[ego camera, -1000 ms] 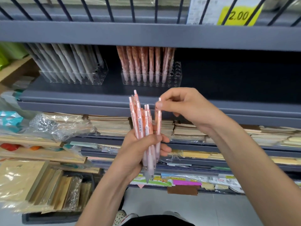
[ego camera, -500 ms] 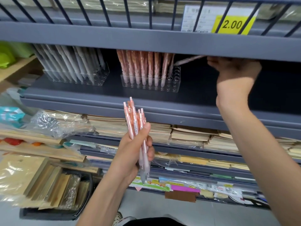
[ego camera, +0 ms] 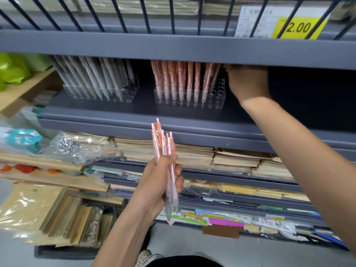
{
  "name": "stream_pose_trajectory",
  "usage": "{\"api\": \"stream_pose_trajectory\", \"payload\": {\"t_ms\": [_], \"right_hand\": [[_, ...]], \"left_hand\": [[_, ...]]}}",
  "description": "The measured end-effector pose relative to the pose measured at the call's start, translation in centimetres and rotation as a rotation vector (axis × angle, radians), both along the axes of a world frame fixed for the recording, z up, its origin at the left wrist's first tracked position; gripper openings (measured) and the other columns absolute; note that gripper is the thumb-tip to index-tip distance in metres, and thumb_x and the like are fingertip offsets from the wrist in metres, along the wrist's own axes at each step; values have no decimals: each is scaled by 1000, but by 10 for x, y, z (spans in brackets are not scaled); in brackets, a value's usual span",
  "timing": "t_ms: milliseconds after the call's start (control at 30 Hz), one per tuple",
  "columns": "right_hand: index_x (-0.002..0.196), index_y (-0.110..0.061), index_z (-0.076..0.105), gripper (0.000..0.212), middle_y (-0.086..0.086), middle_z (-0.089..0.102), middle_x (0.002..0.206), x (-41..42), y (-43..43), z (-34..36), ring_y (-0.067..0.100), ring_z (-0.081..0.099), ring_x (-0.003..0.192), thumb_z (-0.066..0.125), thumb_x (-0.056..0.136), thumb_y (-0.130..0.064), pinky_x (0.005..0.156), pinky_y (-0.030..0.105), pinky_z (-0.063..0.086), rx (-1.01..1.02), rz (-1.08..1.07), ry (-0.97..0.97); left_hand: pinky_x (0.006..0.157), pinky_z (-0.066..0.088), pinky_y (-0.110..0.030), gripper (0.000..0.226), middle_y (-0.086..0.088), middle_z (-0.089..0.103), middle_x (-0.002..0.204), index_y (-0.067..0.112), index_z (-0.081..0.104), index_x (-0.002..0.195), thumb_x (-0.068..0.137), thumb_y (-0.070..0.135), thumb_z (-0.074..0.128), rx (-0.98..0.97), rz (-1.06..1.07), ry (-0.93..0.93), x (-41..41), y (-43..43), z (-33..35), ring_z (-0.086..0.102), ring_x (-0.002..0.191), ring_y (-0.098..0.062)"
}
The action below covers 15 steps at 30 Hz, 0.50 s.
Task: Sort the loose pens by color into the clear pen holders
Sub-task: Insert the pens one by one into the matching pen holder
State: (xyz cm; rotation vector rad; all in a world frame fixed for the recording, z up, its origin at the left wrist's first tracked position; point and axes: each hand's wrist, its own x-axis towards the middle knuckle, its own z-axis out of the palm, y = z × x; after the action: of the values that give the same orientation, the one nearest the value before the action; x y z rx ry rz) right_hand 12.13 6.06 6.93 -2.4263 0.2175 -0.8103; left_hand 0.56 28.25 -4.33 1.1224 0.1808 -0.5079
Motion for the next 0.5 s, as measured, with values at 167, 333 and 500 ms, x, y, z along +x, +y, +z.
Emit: {"api": "stream_pose_trajectory", "payload": {"t_ms": [167, 333, 500], "right_hand": [[133, -10, 54, 35, 10, 52, 142, 10, 5, -3, 24, 43, 132, 35, 105, -21, 102, 22, 23, -51, -14, 86], [140, -15, 45, 36, 5, 43, 150, 14, 7, -1, 21, 35, 138, 34, 106, -22, 105, 18, 16, -152, 4, 45], [105, -18, 55, 12, 17, 58, 132, -2, 13, 4, 27, 52, 119, 46, 99, -20, 112, 38, 34, 183, -56, -40]], "left_hand": [[42, 41, -25, 35, -2, 53, 63, 11, 52, 108, 79, 27, 61, -18, -58, -45, 2, 11, 0, 45, 45, -15], [44, 44, -26, 18, -5, 56, 68, 16, 62, 95, 82, 26, 71, -57, -100, -107, 1, 19, 3, 47, 46, -16], [46, 45, -26, 11, -5, 57, 69, 20, 69, 81, 79, 27, 78, -71, -113, -157, 1, 24, 6, 49, 47, -17]]}}
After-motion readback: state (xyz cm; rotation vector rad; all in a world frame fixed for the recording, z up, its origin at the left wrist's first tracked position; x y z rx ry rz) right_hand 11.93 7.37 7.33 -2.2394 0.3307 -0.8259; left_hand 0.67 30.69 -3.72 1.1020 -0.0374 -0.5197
